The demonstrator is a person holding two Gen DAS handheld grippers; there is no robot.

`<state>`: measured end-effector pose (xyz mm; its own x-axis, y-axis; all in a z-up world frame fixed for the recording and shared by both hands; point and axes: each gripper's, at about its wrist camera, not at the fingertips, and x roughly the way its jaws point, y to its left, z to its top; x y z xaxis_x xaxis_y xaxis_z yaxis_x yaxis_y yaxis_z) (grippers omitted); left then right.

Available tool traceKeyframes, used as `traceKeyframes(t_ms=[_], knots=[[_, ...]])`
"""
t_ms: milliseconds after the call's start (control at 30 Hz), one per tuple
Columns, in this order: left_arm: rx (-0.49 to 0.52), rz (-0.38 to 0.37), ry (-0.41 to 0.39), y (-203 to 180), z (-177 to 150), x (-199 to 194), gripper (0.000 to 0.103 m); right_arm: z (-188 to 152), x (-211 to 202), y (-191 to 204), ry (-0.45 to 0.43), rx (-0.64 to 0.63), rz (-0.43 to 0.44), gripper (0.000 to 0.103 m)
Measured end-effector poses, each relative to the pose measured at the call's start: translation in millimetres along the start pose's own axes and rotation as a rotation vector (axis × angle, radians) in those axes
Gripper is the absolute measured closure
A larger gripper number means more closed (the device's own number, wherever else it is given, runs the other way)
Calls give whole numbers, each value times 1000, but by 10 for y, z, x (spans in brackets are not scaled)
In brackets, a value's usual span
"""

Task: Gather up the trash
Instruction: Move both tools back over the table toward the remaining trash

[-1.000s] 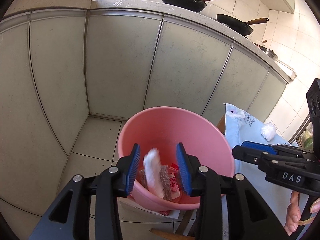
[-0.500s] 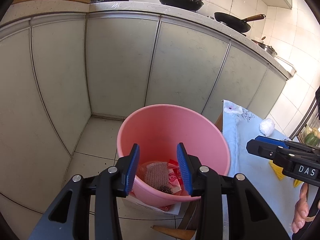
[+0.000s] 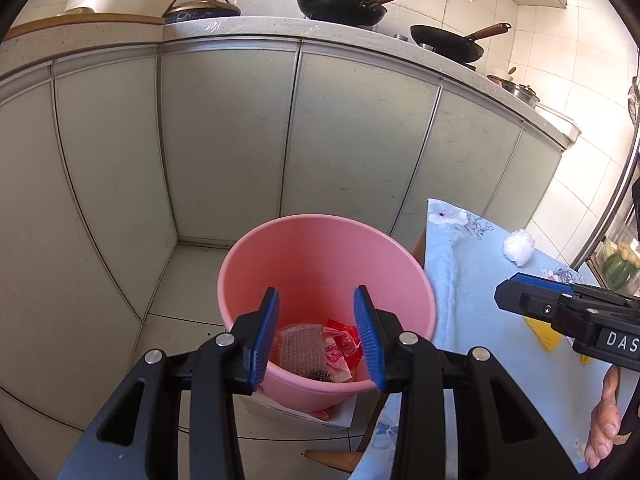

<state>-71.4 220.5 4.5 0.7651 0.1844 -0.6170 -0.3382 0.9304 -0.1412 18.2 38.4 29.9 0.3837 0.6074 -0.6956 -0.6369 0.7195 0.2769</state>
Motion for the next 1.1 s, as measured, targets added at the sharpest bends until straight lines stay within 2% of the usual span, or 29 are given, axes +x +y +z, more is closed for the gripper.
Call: traceKeyframes(t_ms=[200,600,700,900,967,1100], knots=[[24,-29,-4,-105,13,-41,65,-71,-100,70,-15,-35,-11,69],[118,-130,-8,-492,43,-126,65,-136,-347,-56,-55,6,-14,69],[156,-168,-4,-672,57,-143,57,-172,-464,-132,-79,6,-33,69],[230,-240,27,-1146,123,-21,55,-288,-805,-491,-133,30,-126,68],[251,-265,43,-1334,134,62,55,-354,-931,-640,-158,40,-177,56],[311,-317,73,-1790,163,269,55,-528,-1191,-1025,-201,95,-293,54]])
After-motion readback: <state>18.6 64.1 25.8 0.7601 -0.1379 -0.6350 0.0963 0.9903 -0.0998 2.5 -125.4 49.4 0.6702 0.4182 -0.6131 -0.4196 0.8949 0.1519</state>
